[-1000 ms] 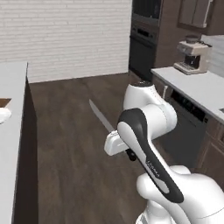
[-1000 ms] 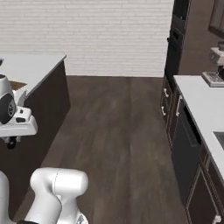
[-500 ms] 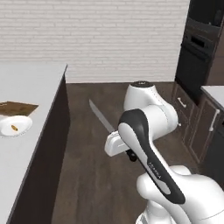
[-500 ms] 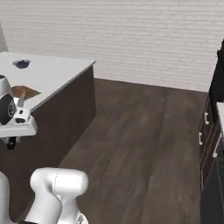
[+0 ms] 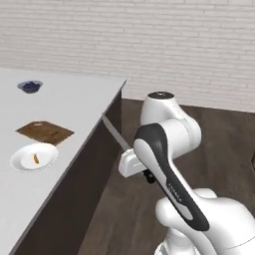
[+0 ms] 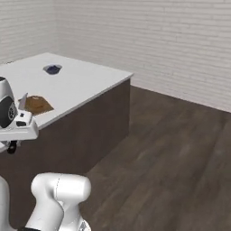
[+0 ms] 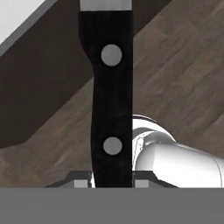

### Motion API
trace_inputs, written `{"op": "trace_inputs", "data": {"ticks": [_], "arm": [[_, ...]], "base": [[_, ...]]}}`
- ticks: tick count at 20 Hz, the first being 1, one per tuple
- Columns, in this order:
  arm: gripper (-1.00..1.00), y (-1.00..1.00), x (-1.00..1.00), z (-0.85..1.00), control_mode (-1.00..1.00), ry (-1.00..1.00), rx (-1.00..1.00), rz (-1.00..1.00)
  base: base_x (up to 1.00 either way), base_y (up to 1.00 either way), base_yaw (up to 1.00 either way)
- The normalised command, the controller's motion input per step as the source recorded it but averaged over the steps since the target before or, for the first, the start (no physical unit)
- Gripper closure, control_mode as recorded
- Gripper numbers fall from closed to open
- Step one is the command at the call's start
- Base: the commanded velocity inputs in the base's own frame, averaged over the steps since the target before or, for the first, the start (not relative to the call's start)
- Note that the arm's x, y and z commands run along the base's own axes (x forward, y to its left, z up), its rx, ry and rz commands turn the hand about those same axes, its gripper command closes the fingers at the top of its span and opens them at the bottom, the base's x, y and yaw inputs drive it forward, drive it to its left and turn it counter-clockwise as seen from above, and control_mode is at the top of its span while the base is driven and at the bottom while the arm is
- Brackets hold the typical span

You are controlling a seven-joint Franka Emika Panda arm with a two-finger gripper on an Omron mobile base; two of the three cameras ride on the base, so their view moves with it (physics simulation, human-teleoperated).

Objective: Pick up the knife from the drawer and place it on the cutting board. Then place the meat from the plate to the cutting board.

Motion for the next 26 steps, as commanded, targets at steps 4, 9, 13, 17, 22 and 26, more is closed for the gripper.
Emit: {"op": "trace_inputs", "data": {"ticks": [4,9,13,17,22,26], "arm": [[1.0,0.0,0.0,0.0,1.0,0.0,0.0,0.0],[1.0,0.0,0.0,0.0,1.0,0.0,0.0,0.0],[1.0,0.0,0.0,0.0,1.0,0.0,0.0,0.0],[1.0,0.0,0.0,0.0,1.0,0.0,0.0,0.0],[1.0,0.0,0.0,0.0,1.0,0.0,0.0,0.0],[1.0,0.0,0.0,0.0,1.0,0.0,0.0,0.0]], "base": [[1.0,-0.32,0.54],[0.79,-0.34,0.66],[0.71,-0.27,0.73],[0.8,-0.47,0.66],[0.79,-0.54,0.57],[0.84,-0.38,0.5]]}}
